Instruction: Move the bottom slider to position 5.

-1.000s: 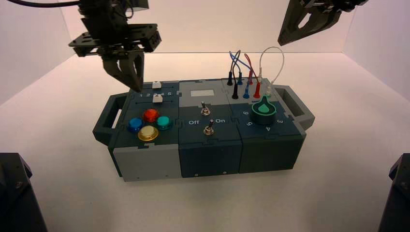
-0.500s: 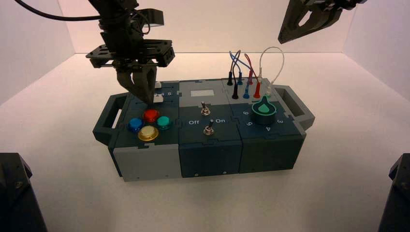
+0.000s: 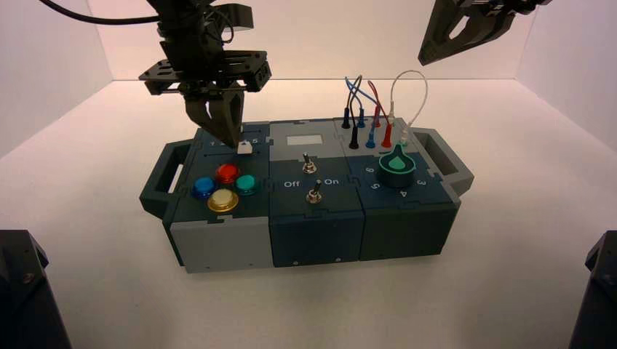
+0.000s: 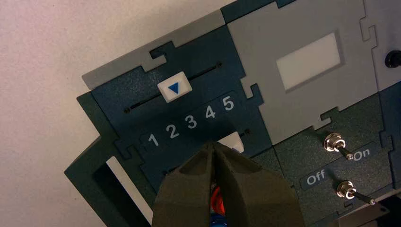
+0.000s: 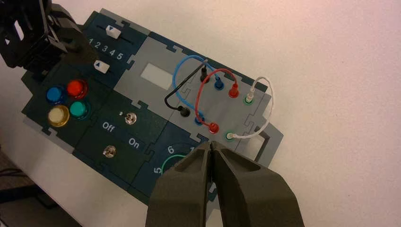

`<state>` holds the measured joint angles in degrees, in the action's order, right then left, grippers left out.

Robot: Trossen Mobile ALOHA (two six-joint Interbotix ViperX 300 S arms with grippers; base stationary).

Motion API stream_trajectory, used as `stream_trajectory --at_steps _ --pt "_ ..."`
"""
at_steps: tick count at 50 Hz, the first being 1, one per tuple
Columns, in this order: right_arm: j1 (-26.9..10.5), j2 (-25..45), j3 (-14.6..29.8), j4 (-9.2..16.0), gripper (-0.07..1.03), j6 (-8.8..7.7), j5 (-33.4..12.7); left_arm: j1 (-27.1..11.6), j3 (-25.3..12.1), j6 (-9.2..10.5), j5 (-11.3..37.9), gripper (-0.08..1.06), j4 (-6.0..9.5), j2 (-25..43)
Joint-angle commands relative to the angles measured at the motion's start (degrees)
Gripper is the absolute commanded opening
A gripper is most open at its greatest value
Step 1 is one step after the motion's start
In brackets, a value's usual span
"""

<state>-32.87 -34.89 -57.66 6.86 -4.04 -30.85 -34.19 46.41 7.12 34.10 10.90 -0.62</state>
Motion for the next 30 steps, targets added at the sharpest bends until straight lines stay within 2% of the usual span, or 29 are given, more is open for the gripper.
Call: stream_trajectory --at_steps 1,30 --pt "-0.26 -0.26 1.85 0.18 -0.02 0.09 0.44 -0.44 -1.41 0.26 -0.26 -0.03 0.09 -0.53" --pt "-0.26 -0.35 1.67 0.26 -0.02 0.09 0.44 -2.37 -3.43 0.35 -0.18 -0.03 0.09 0.62"
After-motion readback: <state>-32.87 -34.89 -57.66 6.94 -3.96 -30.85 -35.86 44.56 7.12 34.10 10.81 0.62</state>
